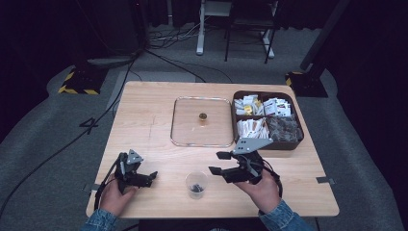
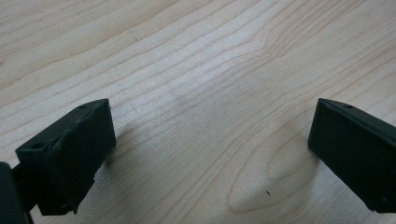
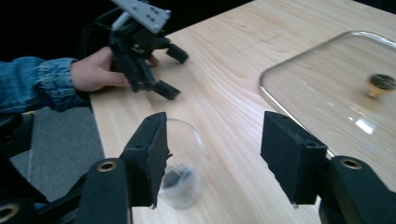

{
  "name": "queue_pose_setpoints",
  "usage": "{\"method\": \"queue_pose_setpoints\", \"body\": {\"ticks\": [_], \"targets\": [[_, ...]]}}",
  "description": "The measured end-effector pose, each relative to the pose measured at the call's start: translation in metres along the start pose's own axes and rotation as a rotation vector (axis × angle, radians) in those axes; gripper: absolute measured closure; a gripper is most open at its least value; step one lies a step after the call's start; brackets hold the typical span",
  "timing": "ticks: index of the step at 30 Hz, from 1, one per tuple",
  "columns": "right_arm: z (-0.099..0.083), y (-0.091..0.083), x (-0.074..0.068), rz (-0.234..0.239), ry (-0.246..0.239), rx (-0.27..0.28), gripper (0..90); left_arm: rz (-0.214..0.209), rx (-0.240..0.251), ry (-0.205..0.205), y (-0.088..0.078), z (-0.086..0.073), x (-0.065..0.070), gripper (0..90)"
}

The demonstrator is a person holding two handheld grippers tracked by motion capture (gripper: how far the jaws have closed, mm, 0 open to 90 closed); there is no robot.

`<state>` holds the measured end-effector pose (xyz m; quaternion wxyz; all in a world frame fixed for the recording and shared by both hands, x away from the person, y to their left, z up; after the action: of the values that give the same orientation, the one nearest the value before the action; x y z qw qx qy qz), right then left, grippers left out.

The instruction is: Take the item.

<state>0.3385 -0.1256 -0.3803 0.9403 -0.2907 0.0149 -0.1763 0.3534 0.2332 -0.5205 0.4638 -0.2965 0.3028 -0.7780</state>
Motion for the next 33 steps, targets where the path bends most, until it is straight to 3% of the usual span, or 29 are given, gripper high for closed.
{"method": "queue_pose_setpoints", "body": {"ticks": [5, 12, 15, 23, 33], "targets": [[-0.007, -0.019, 0.008, -0.076, 0.009, 0.009, 39.6, 0.0, 0.0, 0.0, 0.0, 0.0, 0.0, 1.1], [-0.022, -0.044, 0.026, -0.173, 0.059, 0.004, 34.4, 0.001, -0.001, 0.004, 0.0, 0.0, 0.0, 1.1], [-0.029, -0.053, 0.033, -0.187, 0.084, 0.005, 31.2, 0.0, 0.001, 0.006, 0.0, 0.0, 0.0, 1.1], [-0.047, -0.068, 0.045, -0.209, 0.088, -0.026, 19.2, -0.002, -0.001, 0.004, 0.001, 0.001, 0.0, 1.1], [-0.076, -0.07, 0.061, -0.279, 0.112, -0.053, 6.2, -0.002, -0.002, 0.004, 0.001, 0.001, 0.0, 1.2]]}}
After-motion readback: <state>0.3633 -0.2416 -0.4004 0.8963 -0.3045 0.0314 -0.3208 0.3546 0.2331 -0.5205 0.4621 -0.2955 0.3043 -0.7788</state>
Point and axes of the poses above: each handheld gripper's, and its own axes: y roughly forward along the jaws, z roughly out of its top, x roughly to its right, the point moved 2 cm from there along y, roughly forward along the jaws, and after that the axes turned 13 degrees about -y, right-handed, at the moved point
